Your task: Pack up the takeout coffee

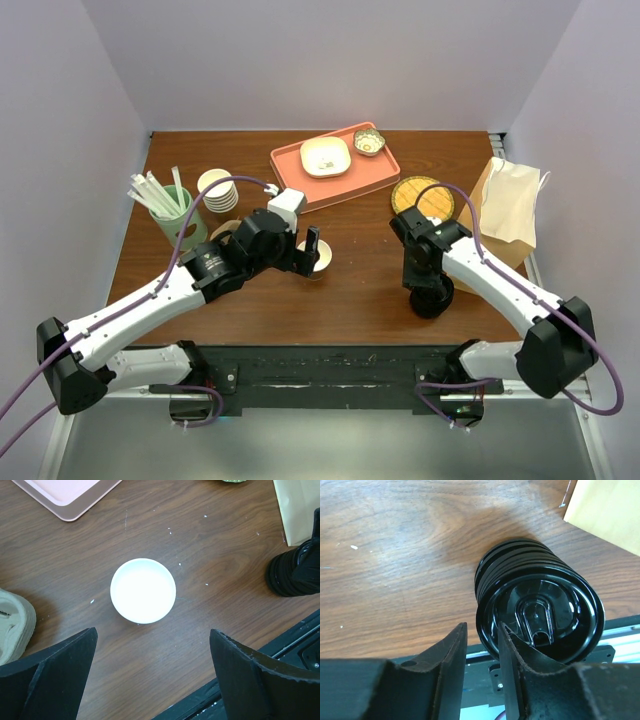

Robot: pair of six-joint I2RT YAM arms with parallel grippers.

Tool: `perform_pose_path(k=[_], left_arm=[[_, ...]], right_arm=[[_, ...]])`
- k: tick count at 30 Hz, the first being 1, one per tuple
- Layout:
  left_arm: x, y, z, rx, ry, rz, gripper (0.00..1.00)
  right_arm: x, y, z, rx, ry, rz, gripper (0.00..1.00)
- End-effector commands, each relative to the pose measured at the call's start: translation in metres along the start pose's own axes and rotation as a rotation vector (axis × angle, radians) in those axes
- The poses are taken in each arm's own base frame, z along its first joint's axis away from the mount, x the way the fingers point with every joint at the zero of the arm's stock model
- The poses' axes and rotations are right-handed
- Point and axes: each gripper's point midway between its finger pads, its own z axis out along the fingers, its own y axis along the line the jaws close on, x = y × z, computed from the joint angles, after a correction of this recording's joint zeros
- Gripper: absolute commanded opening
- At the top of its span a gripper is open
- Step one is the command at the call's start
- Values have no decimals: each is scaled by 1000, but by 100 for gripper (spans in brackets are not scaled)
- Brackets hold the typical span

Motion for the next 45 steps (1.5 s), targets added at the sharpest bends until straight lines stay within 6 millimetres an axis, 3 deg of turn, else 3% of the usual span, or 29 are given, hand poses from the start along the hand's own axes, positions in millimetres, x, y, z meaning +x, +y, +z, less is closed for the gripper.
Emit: perform_pose_path(k=[1, 11, 18, 26, 29, 30, 31, 33, 37, 45], left_arm=[[-21, -2, -7, 3, -72, -14, 100], [-21, 1, -8, -11, -74, -14, 100], [-30, -1, -9, -1, -106, -3, 100], [-25, -9, -6, 64, -102, 92, 99], [-26, -17, -9, 133, -134, 167, 96], [-32, -21, -10, 152, -167, 184, 96], [-34, -23, -14, 178, -194, 243, 95], [-48, -28, -20, 206, -263, 281, 96], [-59, -23, -21, 172, -295, 345, 96], [-36, -21, -12, 177, -194, 355, 95]], right_arm=[[-7, -3, 7, 28, -36, -3, 34], [-12, -5, 4, 36, -57, -9, 15], [-18, -4, -16, 2, -74, -10, 11], [-20, -1, -34, -63, -94, -34, 10], [-23, 18, -48, -191, -101, -92, 8], [-23, 39, -63, -331, -103, -117, 8], [-24, 45, -70, -382, -118, -161, 8], [-26, 38, -81, -362, -126, -154, 6], [-28, -7, -63, -104, -140, -143, 5], [-10, -5, -24, -97, -121, -89, 7]])
